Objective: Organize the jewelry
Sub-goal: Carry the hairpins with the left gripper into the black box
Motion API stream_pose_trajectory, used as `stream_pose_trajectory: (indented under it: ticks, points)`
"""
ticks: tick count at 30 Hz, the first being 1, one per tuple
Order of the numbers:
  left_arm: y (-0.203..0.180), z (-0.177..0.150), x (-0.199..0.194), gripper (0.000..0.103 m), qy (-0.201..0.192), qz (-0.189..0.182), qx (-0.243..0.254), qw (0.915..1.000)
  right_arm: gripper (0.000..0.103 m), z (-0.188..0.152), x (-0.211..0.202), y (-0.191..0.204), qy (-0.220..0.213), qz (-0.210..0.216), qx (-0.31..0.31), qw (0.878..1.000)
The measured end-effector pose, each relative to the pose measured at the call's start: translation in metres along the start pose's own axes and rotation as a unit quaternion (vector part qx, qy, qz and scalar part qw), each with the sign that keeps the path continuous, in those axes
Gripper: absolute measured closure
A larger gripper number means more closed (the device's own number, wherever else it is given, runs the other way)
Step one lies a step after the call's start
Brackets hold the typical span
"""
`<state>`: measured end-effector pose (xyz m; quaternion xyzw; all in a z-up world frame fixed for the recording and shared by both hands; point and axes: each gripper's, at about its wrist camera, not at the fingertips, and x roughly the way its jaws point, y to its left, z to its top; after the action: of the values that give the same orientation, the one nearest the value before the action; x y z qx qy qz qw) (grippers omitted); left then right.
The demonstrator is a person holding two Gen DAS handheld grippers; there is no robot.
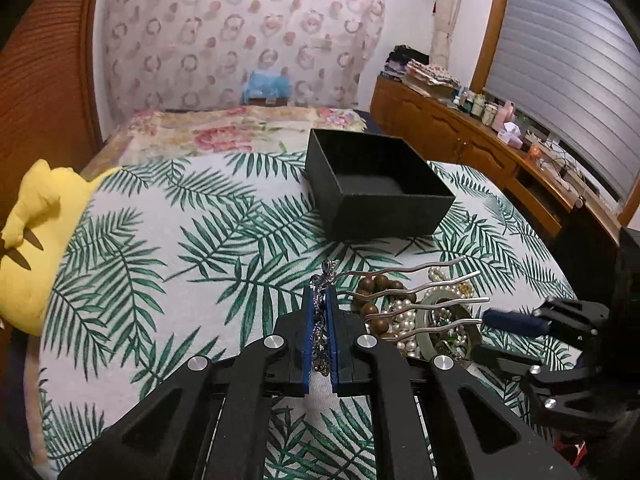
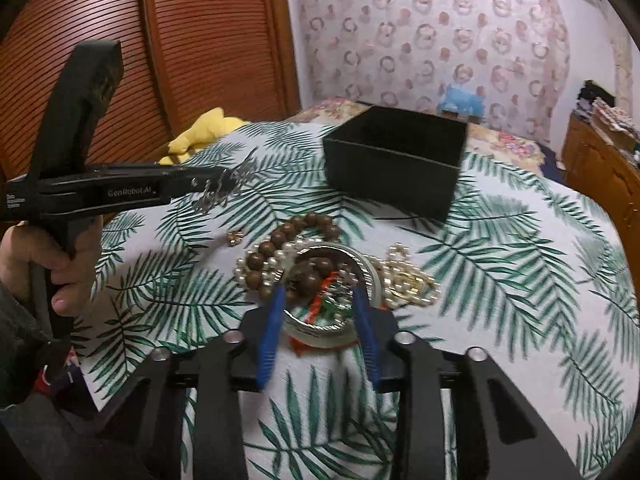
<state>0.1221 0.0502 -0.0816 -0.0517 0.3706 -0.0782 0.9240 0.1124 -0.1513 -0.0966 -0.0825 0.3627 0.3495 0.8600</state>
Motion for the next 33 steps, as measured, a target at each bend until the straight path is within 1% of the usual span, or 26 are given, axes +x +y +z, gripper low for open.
stream_pose_trajectory:
  ticks: [4,5,8,11,13,15,19,25,29,33]
  points:
    - [-0.002,0.002,-0.003,0.098,-0.005,0.001,0.006,1.0,0.081,0.004,0.009,0.009,0.011,0.024,-0.014,1.0]
    - [-0.003,0.001,-0.003,0.098,-0.005,0.001,0.007,1.0,0.081,0.004,0.011,0.011,0.016,0.026,-0.019,0.999]
    - [-0.004,0.002,-0.003,0.098,-0.006,0.001,0.01,0.9999,0.091,0.006,0.014,0.014,0.024,0.03,-0.03,0.999]
    - [-0.005,0.002,-0.001,0.098,-0.005,0.0,0.011,0.9999,0.094,0.008,0.015,0.013,0.029,0.036,-0.037,0.998]
    - [-0.006,0.003,0.0,0.098,-0.005,0.0,0.012,0.9999,0.098,0.009,0.011,0.014,0.018,0.039,-0.046,0.998]
    - [-0.006,0.004,0.0,0.098,-0.007,0.0,0.013,0.9999,0.098,0.011,0.006,0.014,0.012,0.043,-0.051,0.998]
    - [-0.006,0.006,-0.001,0.098,-0.012,0.001,0.013,0.9998,0.098,0.018,-0.006,0.009,0.001,0.036,-0.059,0.998]
    - [-0.005,0.015,-0.002,0.098,-0.022,0.003,0.016,0.9996,0.098,0.037,-0.022,-0.006,-0.024,0.019,-0.071,0.997]
    - [-0.004,0.025,0.002,0.098,-0.026,0.005,0.02,0.9994,0.098,0.056,-0.021,-0.018,-0.036,0.003,-0.089,0.995]
    - [-0.001,0.034,0.006,0.098,-0.029,0.009,0.021,0.9993,0.098,0.079,-0.012,-0.028,-0.045,-0.008,-0.104,0.994]
